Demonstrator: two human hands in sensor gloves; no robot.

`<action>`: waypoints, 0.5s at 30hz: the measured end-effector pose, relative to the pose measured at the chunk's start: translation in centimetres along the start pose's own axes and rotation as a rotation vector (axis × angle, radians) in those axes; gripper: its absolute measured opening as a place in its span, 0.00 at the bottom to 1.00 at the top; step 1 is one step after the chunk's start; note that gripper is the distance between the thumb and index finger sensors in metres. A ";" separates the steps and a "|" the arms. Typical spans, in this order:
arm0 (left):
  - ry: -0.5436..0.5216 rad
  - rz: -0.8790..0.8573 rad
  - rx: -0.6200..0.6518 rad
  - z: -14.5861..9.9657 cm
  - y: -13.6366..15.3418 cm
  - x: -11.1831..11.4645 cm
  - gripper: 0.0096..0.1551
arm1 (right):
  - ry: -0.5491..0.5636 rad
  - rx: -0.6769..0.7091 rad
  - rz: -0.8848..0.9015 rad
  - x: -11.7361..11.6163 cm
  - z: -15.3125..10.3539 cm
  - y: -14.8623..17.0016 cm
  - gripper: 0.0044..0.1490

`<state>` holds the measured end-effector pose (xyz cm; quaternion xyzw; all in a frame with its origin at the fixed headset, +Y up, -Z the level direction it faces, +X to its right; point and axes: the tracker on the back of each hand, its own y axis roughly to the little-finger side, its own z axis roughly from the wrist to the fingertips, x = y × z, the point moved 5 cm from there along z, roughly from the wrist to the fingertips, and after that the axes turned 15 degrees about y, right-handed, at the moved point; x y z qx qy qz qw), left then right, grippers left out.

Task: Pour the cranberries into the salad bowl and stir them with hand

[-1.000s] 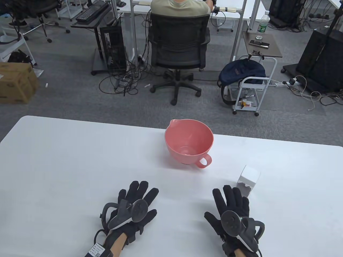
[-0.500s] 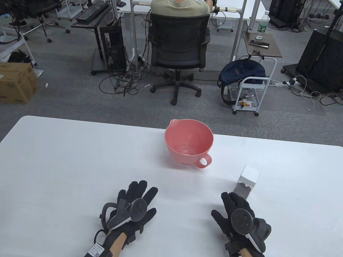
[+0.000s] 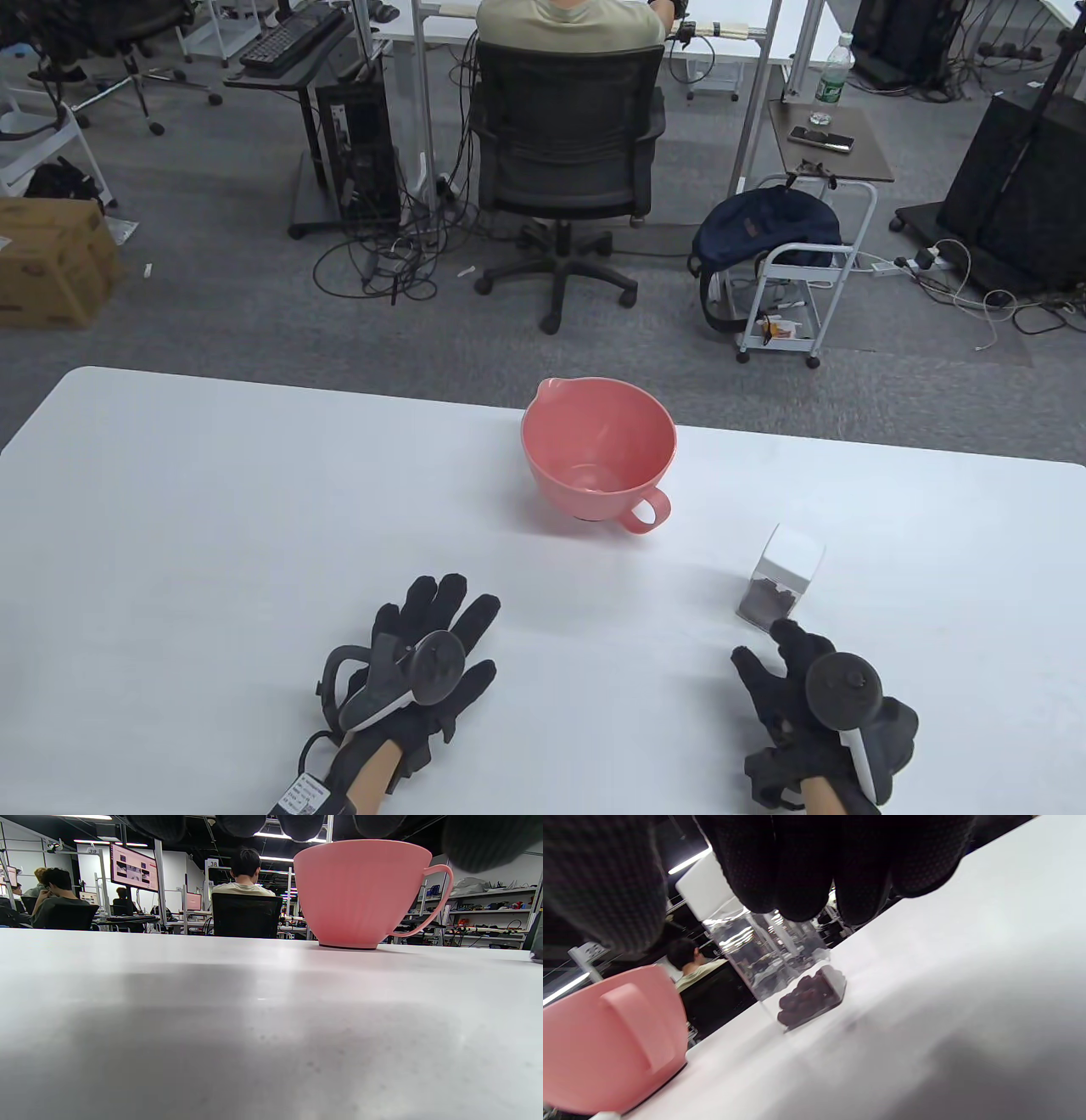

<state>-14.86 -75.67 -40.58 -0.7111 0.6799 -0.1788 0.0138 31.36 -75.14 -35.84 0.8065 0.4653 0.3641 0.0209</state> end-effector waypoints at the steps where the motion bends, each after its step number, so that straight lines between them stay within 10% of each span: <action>1: -0.004 -0.016 0.000 0.0 0.0 -0.1 0.44 | -0.001 -0.032 0.020 0.0 0.3 0.4 0.50; 15: -0.007 -0.013 0.015 0.0 -0.4 -0.2 0.44 | -0.203 -0.307 0.228 -5.4 4.3 2.7 0.75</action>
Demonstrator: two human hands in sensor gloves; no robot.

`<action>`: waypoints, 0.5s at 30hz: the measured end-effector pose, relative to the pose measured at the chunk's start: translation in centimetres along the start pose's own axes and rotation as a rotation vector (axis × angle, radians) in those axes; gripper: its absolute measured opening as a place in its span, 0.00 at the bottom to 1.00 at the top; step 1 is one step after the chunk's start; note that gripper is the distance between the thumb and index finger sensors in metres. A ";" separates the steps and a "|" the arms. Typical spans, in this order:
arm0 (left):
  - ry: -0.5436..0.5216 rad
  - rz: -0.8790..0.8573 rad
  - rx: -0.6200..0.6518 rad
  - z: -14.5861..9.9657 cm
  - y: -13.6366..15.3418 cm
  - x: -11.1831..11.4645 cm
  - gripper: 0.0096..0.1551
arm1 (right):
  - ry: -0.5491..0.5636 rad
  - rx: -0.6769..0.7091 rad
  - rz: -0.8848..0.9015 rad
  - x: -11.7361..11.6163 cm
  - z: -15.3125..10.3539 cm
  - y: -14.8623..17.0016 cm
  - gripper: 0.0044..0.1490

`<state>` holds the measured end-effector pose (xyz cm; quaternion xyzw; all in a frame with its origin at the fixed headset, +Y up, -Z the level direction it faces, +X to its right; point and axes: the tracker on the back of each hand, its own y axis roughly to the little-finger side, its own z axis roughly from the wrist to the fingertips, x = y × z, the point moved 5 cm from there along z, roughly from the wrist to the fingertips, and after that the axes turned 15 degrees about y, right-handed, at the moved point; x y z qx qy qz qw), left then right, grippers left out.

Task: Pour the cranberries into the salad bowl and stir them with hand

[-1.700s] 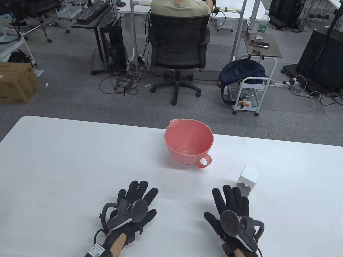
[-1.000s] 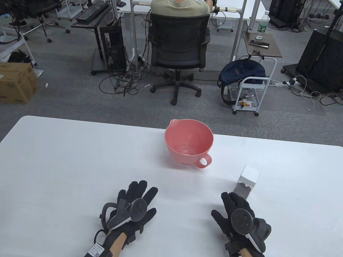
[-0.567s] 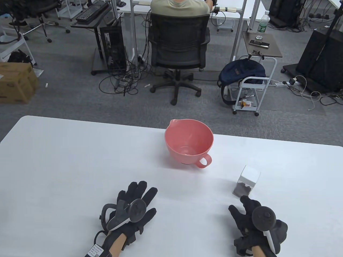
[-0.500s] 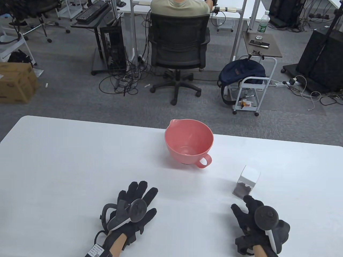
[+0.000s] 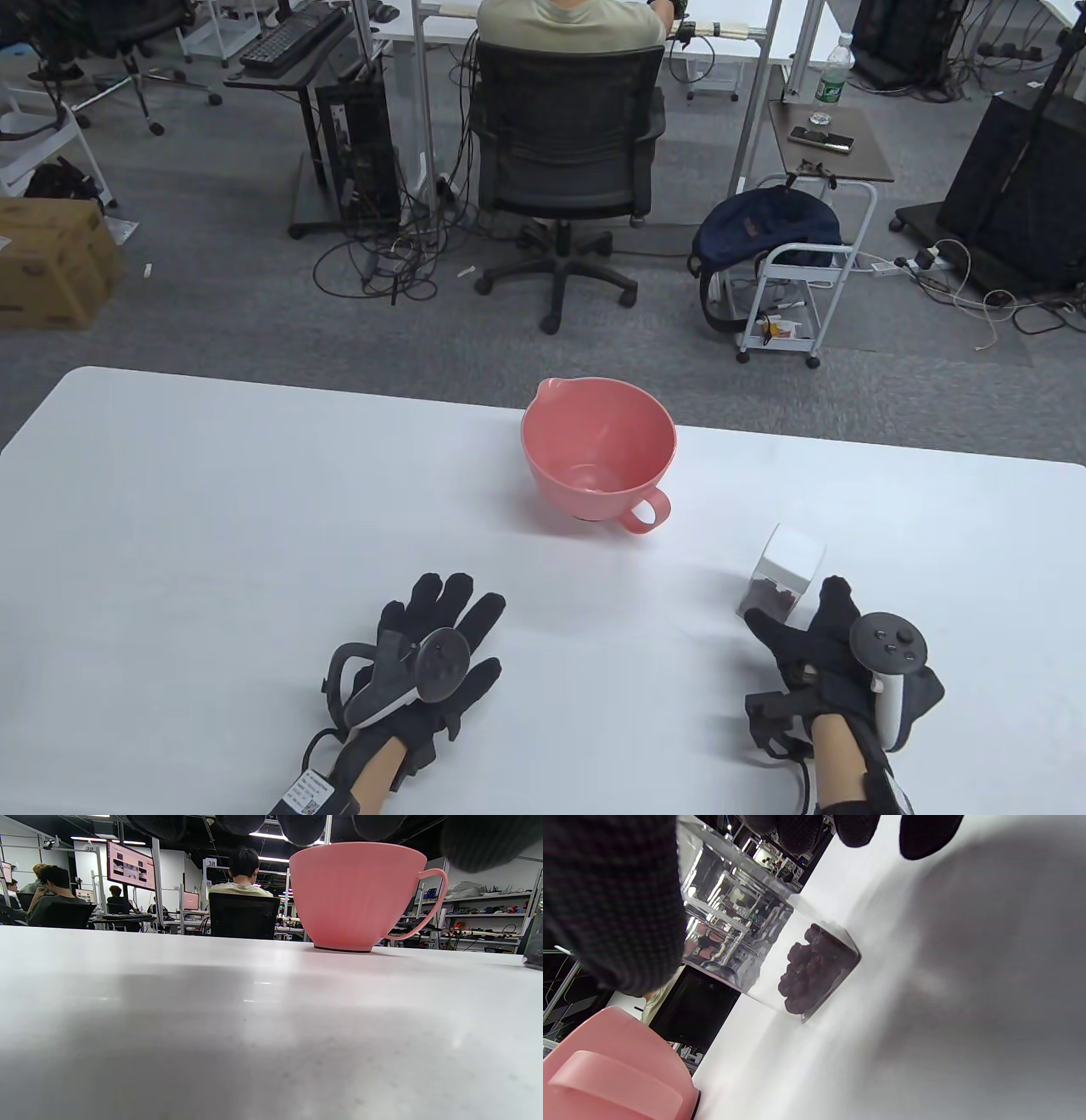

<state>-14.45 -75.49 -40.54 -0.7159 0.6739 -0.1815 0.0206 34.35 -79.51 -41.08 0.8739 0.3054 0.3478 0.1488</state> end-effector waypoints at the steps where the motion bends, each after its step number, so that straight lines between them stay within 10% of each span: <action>1: -0.004 0.002 0.002 -0.1 -0.1 -0.1 0.44 | 0.011 -0.003 -0.023 0.0 0.5 0.0 0.75; 15: 0.012 0.004 0.009 0.3 -0.3 0.1 0.44 | -0.080 -0.030 0.001 -1.9 3.3 -0.9 0.68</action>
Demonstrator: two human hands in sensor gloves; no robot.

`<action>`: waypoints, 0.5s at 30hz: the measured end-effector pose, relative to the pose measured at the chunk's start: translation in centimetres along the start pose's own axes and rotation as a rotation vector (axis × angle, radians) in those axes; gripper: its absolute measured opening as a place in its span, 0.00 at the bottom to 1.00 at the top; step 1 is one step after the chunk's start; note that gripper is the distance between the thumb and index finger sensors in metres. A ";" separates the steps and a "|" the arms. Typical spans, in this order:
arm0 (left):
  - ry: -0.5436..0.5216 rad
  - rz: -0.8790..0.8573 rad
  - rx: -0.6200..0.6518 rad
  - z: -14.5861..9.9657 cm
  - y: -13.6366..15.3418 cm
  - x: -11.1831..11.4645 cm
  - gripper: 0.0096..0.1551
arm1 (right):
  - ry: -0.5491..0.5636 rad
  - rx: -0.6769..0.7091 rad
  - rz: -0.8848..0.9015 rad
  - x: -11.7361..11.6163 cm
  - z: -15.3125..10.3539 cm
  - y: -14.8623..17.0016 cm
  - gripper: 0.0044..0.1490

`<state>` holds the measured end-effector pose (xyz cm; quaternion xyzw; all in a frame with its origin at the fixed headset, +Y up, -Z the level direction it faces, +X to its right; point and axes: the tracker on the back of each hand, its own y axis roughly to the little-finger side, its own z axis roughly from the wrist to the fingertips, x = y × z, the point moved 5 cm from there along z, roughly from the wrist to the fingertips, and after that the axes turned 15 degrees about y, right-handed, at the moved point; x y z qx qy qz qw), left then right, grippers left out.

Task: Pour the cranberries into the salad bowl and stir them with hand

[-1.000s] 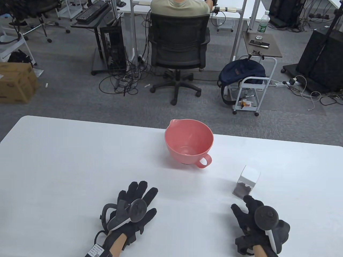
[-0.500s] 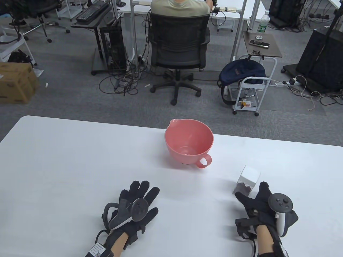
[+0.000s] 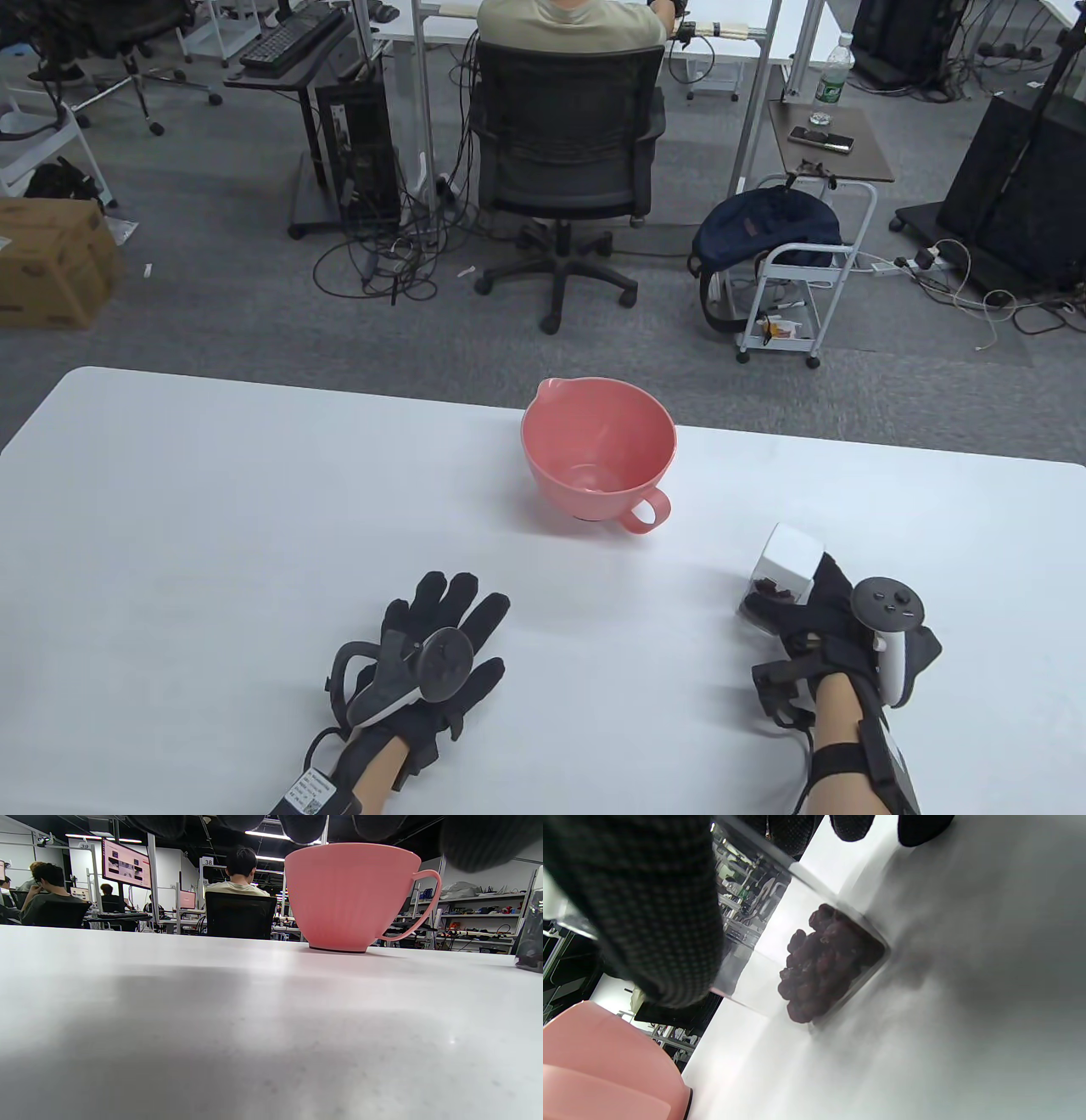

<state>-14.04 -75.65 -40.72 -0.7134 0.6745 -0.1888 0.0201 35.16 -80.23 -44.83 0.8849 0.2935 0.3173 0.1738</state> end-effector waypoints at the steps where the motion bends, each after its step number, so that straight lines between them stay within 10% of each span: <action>1: 0.003 0.004 -0.001 0.0 0.0 0.0 0.43 | -0.005 -0.003 0.004 -0.1 0.0 -0.1 0.67; 15: 0.015 -0.012 0.011 0.0 0.0 0.1 0.43 | -0.040 0.191 0.092 -0.6 -4.2 -3.0 0.61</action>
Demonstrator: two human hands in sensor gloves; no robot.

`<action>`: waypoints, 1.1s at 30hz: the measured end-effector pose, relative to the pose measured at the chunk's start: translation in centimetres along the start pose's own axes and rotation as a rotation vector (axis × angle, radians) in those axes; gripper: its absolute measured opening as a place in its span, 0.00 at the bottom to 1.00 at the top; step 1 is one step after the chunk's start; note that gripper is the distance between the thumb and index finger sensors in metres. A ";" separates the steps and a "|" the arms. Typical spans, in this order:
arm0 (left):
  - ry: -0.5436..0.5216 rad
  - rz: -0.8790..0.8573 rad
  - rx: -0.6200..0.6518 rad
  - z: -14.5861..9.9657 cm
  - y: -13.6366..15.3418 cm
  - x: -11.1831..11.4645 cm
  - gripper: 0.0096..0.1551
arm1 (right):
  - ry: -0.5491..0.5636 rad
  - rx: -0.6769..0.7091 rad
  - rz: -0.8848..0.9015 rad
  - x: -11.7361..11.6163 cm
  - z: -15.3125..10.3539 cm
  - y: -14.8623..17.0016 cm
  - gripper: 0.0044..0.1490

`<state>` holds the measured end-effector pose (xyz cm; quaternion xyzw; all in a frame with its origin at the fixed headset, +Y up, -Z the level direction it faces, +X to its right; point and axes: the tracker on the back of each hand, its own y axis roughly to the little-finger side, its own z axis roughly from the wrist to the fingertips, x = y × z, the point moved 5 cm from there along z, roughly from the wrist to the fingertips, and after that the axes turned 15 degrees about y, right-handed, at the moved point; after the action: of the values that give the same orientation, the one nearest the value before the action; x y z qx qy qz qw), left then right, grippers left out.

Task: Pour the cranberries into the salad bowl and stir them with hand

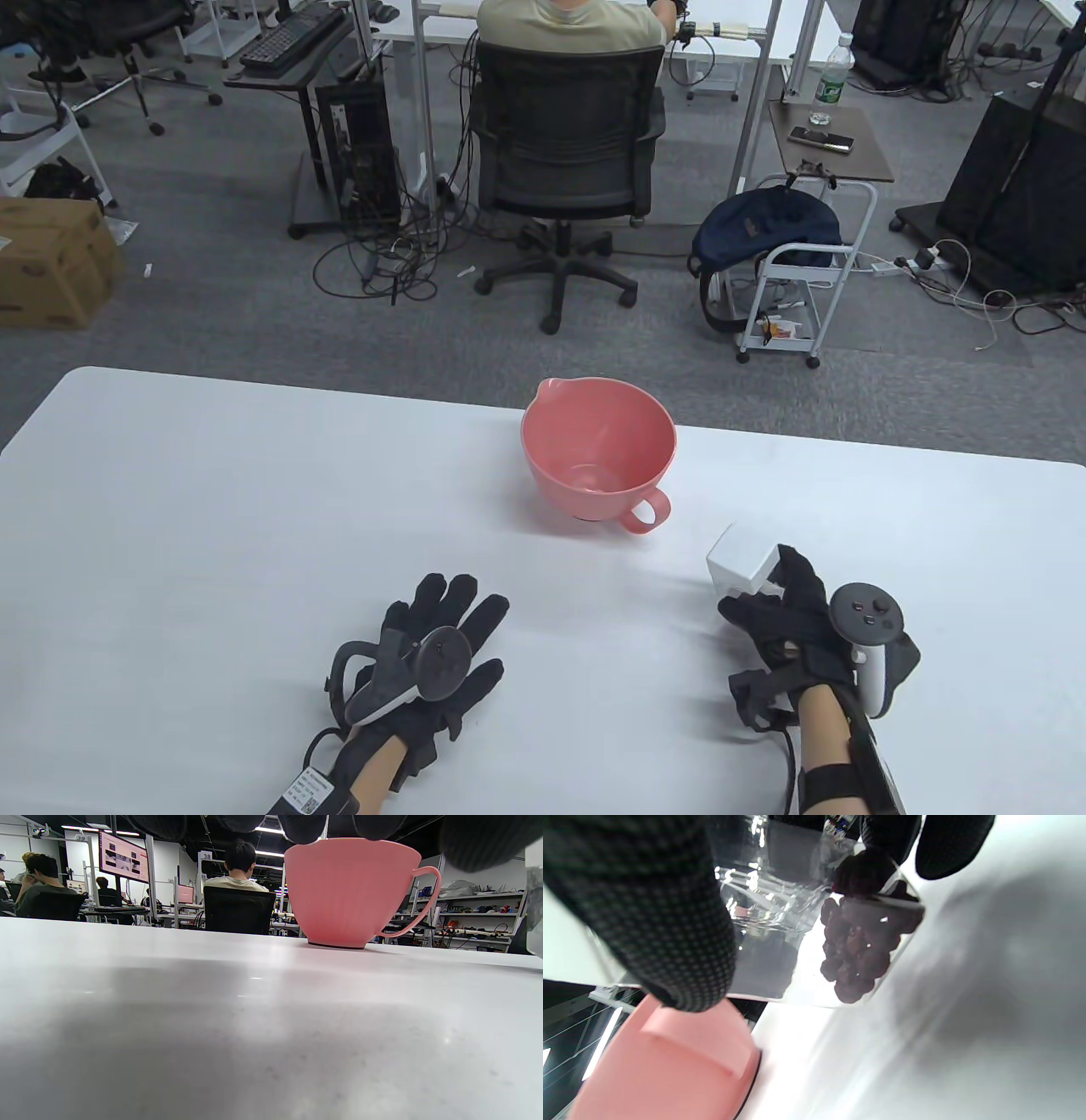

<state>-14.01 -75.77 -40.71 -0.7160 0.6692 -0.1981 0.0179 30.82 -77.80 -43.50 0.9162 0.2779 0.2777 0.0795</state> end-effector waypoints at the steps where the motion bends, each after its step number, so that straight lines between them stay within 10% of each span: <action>1: 0.002 0.002 0.001 0.0 0.0 0.0 0.43 | -0.008 0.014 0.021 -0.1 -0.6 -0.4 0.61; 21: -0.048 -0.136 0.091 -0.9 -0.8 -0.3 0.43 | -0.009 0.147 0.122 -2.4 -11.9 -6.6 0.61; 33: -0.043 -0.447 0.227 -1.1 -3.3 -1.5 0.49 | -0.134 0.256 0.146 -4.7 -14.5 -8.1 0.61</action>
<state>-11.24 -73.73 -39.11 -0.8438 0.4670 -0.2556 0.0680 15.80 -73.78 -36.05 0.9530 0.2376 0.1834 -0.0402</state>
